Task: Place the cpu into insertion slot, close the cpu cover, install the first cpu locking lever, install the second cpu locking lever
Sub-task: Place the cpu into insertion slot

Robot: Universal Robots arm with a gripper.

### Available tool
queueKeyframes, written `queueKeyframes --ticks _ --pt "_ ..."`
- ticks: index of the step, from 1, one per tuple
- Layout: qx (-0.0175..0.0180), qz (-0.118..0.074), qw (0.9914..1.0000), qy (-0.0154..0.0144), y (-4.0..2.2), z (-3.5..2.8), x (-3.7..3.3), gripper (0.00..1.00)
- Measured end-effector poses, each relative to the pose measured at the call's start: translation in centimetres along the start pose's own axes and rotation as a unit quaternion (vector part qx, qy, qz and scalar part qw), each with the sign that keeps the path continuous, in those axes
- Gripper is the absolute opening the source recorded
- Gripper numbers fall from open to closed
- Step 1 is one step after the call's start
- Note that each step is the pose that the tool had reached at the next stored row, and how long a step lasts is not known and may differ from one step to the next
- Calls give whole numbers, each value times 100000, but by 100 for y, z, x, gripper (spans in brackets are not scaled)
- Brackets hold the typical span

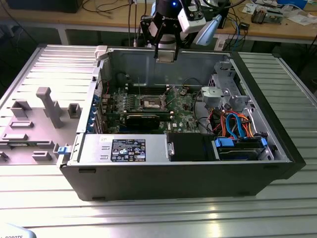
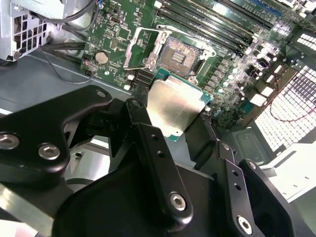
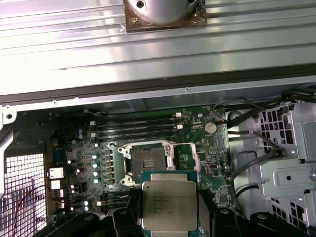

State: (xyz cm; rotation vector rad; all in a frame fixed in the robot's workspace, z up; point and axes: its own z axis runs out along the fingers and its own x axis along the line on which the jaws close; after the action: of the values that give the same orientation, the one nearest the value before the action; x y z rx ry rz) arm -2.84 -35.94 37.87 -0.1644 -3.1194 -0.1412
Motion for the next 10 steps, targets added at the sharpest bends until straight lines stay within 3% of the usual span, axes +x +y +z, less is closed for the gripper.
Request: queueKeyframes --ticks 10 --pt "-29 1532 99988 -138 0 0 0 54"
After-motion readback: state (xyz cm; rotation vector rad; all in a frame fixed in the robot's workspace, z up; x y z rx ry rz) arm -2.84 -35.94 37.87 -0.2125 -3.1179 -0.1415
